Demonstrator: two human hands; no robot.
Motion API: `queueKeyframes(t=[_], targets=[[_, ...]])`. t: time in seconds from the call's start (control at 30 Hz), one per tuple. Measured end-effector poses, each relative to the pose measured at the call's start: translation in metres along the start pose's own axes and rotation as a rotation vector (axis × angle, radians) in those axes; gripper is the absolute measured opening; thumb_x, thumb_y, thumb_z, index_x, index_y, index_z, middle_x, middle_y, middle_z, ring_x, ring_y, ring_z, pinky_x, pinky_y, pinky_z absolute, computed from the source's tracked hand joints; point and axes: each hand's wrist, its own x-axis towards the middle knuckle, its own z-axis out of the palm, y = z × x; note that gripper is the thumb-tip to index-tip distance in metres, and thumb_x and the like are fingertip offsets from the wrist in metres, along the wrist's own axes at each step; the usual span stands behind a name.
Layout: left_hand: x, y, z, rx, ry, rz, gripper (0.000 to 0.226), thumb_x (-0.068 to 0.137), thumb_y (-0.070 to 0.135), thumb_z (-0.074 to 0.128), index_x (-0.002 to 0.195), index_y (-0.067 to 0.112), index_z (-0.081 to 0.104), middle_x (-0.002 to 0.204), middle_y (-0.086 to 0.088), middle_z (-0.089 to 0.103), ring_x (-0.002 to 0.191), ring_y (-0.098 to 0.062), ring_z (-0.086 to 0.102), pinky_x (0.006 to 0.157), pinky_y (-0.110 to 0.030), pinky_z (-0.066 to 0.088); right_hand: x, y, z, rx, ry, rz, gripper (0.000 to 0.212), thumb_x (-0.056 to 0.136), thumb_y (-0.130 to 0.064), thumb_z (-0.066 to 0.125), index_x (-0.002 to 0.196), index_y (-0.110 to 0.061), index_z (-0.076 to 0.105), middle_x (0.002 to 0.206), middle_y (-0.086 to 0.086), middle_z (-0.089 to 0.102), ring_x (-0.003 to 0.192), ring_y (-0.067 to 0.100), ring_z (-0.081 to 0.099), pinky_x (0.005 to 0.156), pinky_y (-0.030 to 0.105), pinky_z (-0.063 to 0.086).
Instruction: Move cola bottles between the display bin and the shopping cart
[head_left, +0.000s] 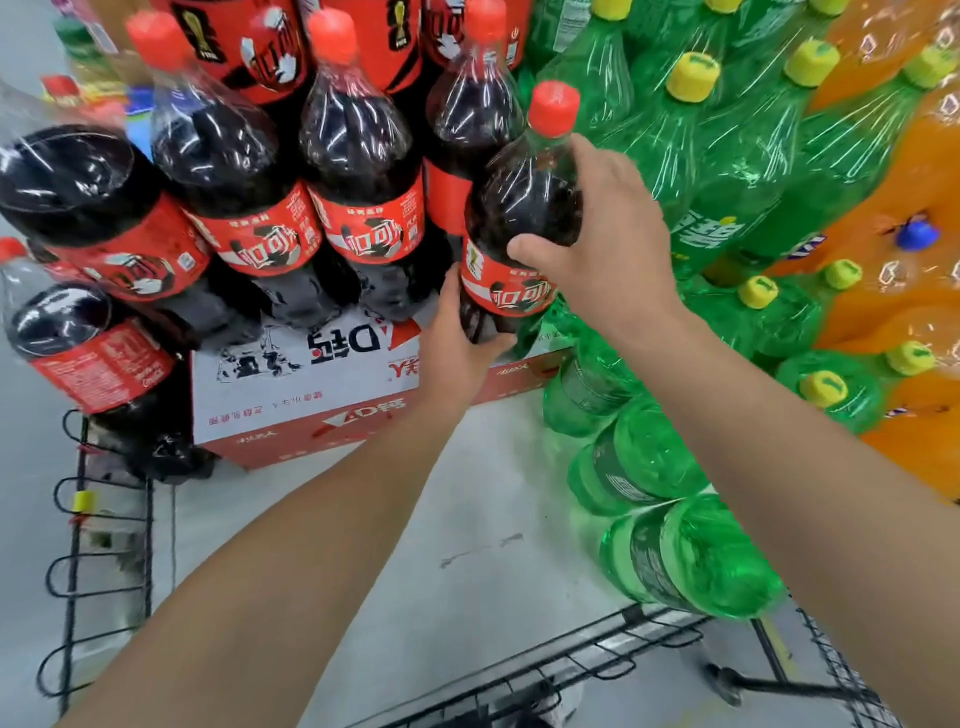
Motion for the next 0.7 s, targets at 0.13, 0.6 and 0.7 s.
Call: queueKeyframes(t=[0.13, 0.6, 0.7], targets=[[-0.003, -0.003, 0.004, 0.042, 0.023, 0.024, 0.101, 0.072, 0.018, 0.085, 0.156, 0.025, 0.03, 0.134, 0.005, 0.063, 0.12, -0.014, 0.059, 0.096, -0.026, 0.049, -0.001, 0.005, -0.003, 0.083, 0.019, -0.01, 0.089, 0.076, -0.037, 0.085, 0.153, -0.017, 0.045, 0.142, 0.003, 0.059, 0.13, 0.021, 0.054, 0.107, 0.032, 0.041], [-0.005, 0.007, -0.009, 0.055, -0.037, -0.014, 0.081, 0.086, 0.018, 0.076, 0.154, 0.024, 0.034, 0.136, 0.009, 0.059, 0.113, 0.008, 0.048, 0.083, 0.006, 0.033, -0.023, 0.016, 0.001, 0.112, 0.066, 0.033, 0.083, 0.083, -0.027, 0.083, 0.153, -0.01, 0.042, 0.15, 0.009, 0.05, 0.136, 0.022, 0.048, 0.112, 0.028, 0.034], [-0.007, 0.013, -0.011, 0.066, -0.051, -0.011, 0.078, 0.087, 0.018, 0.075, 0.154, 0.023, 0.035, 0.141, 0.007, 0.057, 0.123, -0.002, 0.051, 0.093, -0.007, 0.037, -0.025, 0.014, 0.003, 0.116, 0.075, 0.048, 0.081, 0.085, -0.026, 0.082, 0.154, -0.011, 0.042, 0.151, 0.007, 0.05, 0.138, 0.022, 0.048, 0.113, 0.03, 0.034]])
